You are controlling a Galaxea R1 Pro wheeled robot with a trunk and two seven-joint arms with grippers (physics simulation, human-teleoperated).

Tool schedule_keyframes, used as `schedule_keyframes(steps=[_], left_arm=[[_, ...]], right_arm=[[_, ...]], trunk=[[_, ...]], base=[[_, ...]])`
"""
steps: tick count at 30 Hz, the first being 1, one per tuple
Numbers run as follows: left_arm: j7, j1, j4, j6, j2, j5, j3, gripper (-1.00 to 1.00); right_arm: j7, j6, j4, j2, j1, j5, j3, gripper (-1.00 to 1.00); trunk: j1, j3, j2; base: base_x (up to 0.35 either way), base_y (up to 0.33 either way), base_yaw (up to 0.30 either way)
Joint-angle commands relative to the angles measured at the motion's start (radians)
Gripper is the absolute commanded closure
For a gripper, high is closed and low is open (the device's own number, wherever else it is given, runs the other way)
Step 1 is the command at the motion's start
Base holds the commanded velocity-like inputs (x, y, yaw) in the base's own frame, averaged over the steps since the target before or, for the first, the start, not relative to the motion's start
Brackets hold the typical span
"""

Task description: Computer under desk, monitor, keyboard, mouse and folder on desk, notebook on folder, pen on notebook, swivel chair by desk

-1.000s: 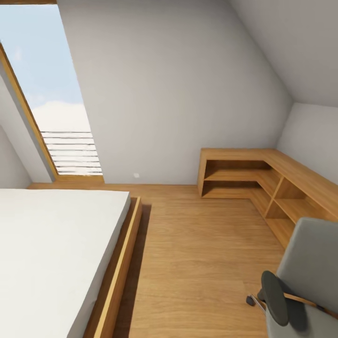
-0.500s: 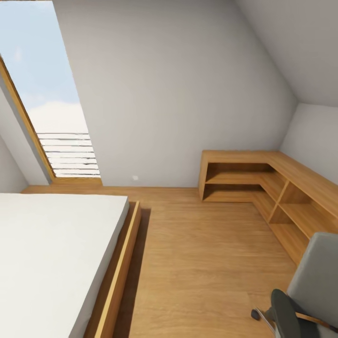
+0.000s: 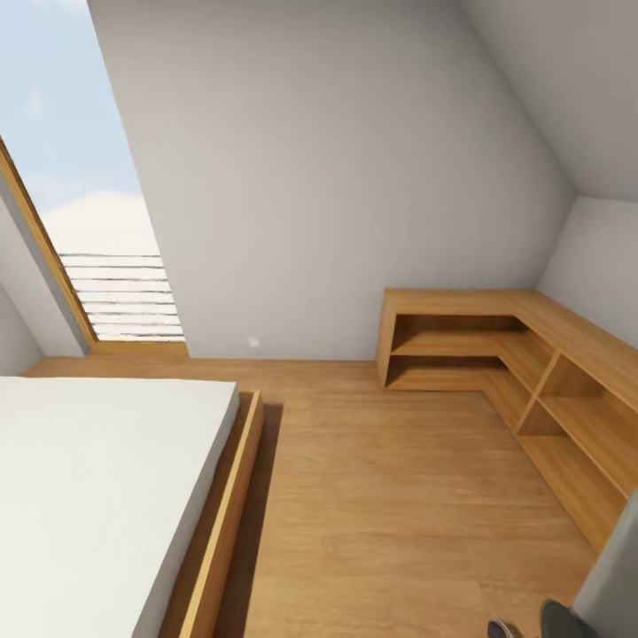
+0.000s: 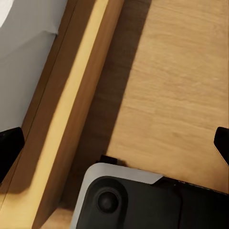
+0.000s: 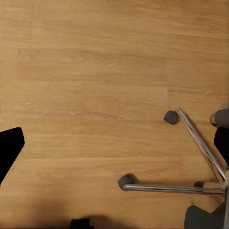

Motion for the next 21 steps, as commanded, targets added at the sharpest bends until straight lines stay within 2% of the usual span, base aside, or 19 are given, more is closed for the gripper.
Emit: schedule_keyframes(steps=[1, 6, 16, 21], left_arm=[[-0.003, -0.001, 0.001, -0.002, 0.000, -0.001, 0.005, -1.00], [-0.003, -0.001, 0.001, -0.002, 0.000, -0.001, 0.005, -1.00], [-0.003, -0.001, 0.001, -0.001, -0.001, -0.001, 0.005, -1.00], [-0.003, -0.001, 0.001, -0.001, -0.001, -0.001, 0.005, -1.00]], right_arm=[[-0.004, -0.003, 0.002, 0.001, -0.001, -0.004, 0.008, -1.00], [-0.004, -0.003, 0.002, 0.002, -0.001, -0.004, 0.008, -1.00], [-0.004, -0.003, 0.002, 0.003, -0.001, -0.004, 0.009, -1.00], [-0.004, -0.003, 0.002, 0.003, -0.001, -0.004, 0.010, -1.00]], trunk=[[0.001, -0.002, -0.002], [0.001, -0.002, -0.002], [0.001, -0.002, -0.002], [0.001, -0.002, -0.002]], base=[[0.268, 0.000, -0.008], [0.181, 0.000, -0.004], [0.048, 0.000, -0.001], [0.159, 0.000, 0.000]])
